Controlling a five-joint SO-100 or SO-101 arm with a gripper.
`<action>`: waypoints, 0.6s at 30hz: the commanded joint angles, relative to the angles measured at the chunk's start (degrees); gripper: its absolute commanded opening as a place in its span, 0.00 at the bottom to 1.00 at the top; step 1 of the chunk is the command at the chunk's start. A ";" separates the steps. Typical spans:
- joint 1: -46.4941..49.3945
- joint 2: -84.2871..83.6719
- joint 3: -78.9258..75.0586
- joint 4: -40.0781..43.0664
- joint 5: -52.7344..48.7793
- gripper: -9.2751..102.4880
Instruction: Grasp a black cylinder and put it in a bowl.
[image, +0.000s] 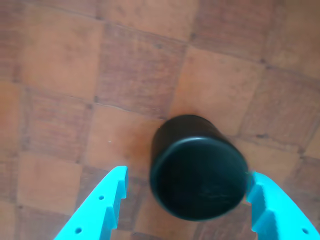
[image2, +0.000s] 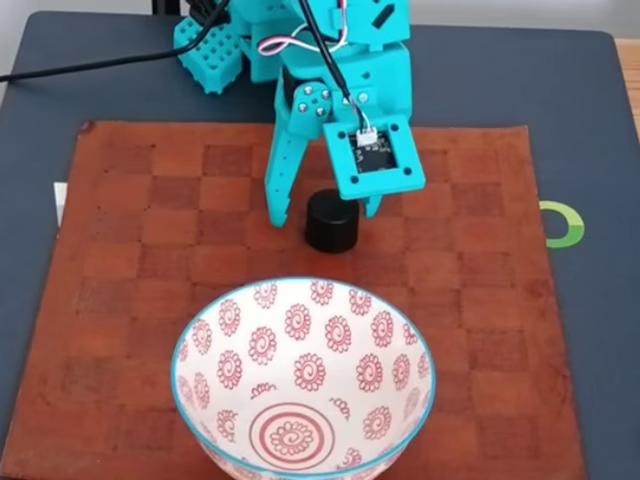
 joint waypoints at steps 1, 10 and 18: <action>0.97 0.00 -1.05 -0.79 -0.18 0.33; 1.41 0.00 -2.37 -0.79 -0.62 0.25; 2.55 -0.18 -4.31 -0.79 -0.26 0.25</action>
